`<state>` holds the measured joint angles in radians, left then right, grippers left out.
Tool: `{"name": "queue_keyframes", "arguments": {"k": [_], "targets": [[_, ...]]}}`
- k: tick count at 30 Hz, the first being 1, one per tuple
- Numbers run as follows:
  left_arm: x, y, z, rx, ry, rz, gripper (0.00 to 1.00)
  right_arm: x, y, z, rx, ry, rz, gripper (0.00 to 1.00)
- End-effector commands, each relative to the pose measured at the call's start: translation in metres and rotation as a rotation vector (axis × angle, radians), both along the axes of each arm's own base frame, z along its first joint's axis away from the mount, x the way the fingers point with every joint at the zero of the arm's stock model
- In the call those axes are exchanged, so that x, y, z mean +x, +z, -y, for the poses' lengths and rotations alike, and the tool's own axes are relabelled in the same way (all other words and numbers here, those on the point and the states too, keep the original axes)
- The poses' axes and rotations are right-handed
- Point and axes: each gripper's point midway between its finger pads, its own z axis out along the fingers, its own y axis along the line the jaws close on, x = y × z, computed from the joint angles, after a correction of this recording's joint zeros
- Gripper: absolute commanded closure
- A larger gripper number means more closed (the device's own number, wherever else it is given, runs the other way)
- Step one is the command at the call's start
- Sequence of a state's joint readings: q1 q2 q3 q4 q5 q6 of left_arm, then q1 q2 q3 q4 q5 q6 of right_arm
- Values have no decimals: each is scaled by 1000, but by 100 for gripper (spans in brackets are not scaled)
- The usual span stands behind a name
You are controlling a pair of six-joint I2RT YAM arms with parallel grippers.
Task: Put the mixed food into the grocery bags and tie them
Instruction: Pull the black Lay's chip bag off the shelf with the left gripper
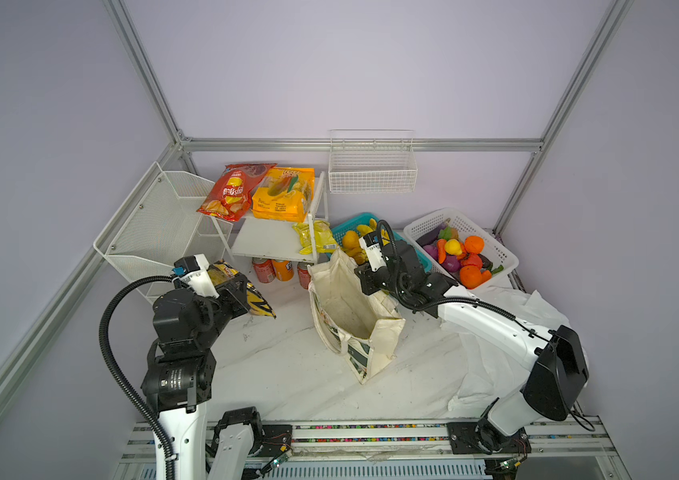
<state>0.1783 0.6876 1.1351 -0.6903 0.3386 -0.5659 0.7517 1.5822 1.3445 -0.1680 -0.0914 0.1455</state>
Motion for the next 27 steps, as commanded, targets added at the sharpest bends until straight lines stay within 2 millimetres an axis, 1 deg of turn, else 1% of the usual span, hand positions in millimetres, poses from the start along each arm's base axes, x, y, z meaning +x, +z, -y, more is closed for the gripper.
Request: {"name": "queue_keyframes", "arguments": {"k": [1,3,7,11,14,16,19,24,27], "targets": [[-19,55,14,61,-75,132,100,7,16,-2,27,-15,35,91],[-21,62,20,53,-105,142,100,8,15,-2,24,-17,33,91],[-29,85,35,-2,-185,186,100,9,13,-3,21,-12,27,91],[-37,114,52,-90,-278,248,100,12,14,-3,16,-19,34,87],[-40,137,62,-165,-346,305,100,14,18,-1,23,-23,37,83],[-43,153,67,-209,-385,334,100,15,23,0,34,-22,41,82],[-49,175,74,-267,-436,379,100,17,24,2,44,-14,32,81],[-52,196,83,-375,-502,411,100,18,20,7,45,-11,12,79],[-50,202,87,-444,-524,419,100,19,21,9,37,-11,12,77]]}}
